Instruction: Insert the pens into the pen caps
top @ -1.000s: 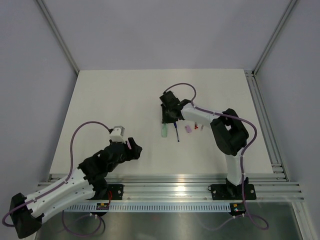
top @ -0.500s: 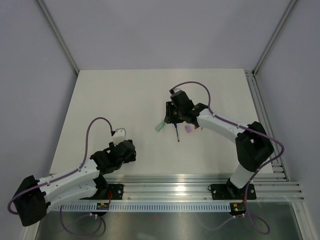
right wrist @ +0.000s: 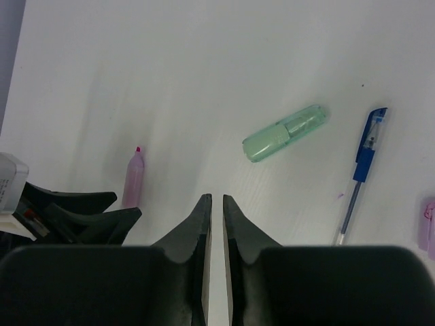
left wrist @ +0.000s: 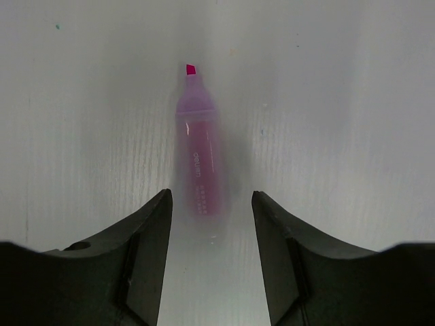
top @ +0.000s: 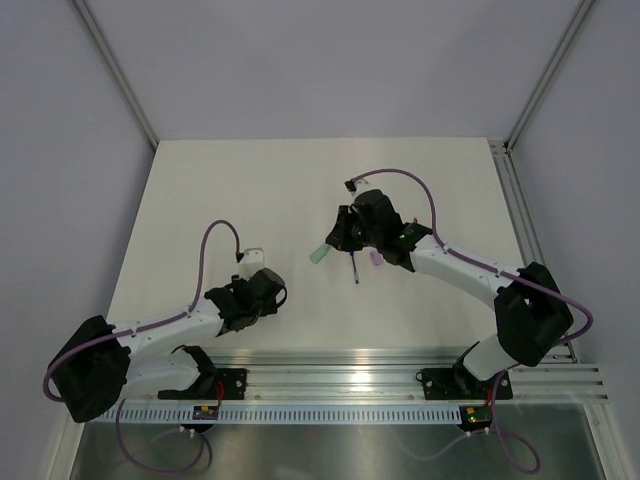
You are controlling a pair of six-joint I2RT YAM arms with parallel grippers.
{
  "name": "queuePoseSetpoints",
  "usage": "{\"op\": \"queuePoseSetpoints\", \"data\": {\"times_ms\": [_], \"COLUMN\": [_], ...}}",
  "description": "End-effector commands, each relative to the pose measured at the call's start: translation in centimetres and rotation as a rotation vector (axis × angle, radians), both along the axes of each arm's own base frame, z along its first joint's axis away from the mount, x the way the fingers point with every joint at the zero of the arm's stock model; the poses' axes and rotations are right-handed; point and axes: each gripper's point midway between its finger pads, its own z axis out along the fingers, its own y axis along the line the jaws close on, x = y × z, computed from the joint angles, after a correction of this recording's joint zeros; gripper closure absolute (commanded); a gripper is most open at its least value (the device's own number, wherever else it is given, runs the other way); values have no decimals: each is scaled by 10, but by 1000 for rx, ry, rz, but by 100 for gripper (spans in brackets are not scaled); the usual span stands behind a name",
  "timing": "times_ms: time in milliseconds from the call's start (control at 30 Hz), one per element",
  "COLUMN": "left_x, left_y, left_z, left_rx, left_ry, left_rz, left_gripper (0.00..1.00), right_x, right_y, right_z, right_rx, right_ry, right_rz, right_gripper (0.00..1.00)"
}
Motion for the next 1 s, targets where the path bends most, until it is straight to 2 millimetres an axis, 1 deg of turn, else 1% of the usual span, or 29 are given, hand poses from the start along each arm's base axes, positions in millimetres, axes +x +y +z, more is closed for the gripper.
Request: {"op": "queuePoseSetpoints", "data": {"times_ms": [0,67,133,167,267,400,467,500,633,700,767,800,833,867,900,933,967], "left_x": [25,27,30,31,32,28,25,24,17,14,13,14,15,17,19,20,25], "left_y": [-8,-5,-7,-8,-9,-11,-12,-12,-15,-15,-15,-16,-17,-18,-20,-24,-30], "left_z": [9,4,3,3,1,-3,-6,-7,-14,-18,-20,-20,-18,-15,-11,-6,7], "left_rx": [-32,-19,-26,-29,-45,-63,-72,-73,-101,-109,-110,-112,-118,-128,-143,-163,-203], "left_ry": [-80,-67,-66,-67,-64,-47,-34,-28,2,9,16,11,3,-11,-27,-39,-84], "left_rz": [28,29,27,21,20,12,5,5,0,-3,-6,-7,-6,-11,-15,-25,-41], "left_gripper": [48,50,53,60,66,66,62,59,56,56,65,73,86,91,95,99,100], "right_x": [-5,-8,-9,-8,-9,-6,-6,-6,-5,-6,-7,-6,-8,-8,-8,-11,-11], "right_y": [20,22,24,28,31,31,33,35,36,37,38,39,41,42,43,45,47], "right_z": [26,26,24,28,28,25,23,22,15,17,17,17,16,14,14,13,14], "right_rx": [100,103,107,123,131,130,132,135,131,138,141,148,151,152,155,161,169], "right_ry": [-62,-66,-62,-77,-83,-84,-79,-79,-63,-67,-65,-65,-58,-53,-48,-39,-37], "right_rz": [64,71,74,80,87,77,83,85,87,90,97,99,111,114,118,131,135], "right_gripper": [83,83,83,83,81,76,73,72,70,70,69,68,67,66,61,58,55]}}
